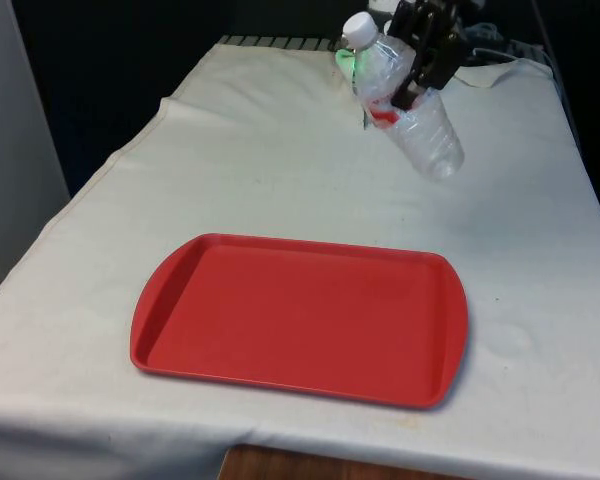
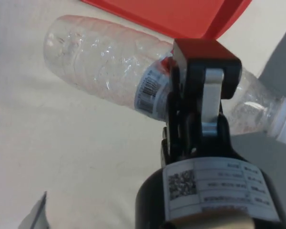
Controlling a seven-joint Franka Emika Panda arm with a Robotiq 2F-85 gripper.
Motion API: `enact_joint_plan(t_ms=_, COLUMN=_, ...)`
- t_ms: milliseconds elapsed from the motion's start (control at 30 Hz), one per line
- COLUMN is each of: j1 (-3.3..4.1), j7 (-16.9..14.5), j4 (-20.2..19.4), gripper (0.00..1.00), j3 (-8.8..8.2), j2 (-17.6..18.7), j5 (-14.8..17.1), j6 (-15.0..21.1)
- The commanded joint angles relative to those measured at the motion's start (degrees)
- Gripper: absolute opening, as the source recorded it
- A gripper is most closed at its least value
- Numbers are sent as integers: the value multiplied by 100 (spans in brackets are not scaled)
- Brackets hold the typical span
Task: Place the bottle upright on the tray.
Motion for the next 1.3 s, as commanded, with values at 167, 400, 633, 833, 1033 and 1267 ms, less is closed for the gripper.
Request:
enact_joint_plan(t_ms=167, j1=40, j7=413, j4=23, gripper=34, j3=46, j2=23, j5=-418, j6=34)
enact_joint_plan(t_ms=400, j1=40, j7=837, j4=29, gripper=34, j3=166, j2=52, j5=-831, j6=0)
enact_joint_plan(t_ms=633, j1=40, j7=1226, j4=52, gripper=34, j3=264, j2=86, j5=-1261, j6=-74)
enact_joint_plan(t_ms=833, j1=40, j7=1518, j4=115, gripper=34, j3=304, j2=172, j5=-1633, j6=-172)
enact_joint_plan(t_ms=1033, j1=40, j7=1839, j4=218, gripper=34, j3=367, j2=286, j5=-2051, j6=-344)
enact_joint_plan(t_ms=1267, j1=52, j7=2108, j4=264, gripper=34, j3=430, j2=372, j5=-2418, j6=-533)
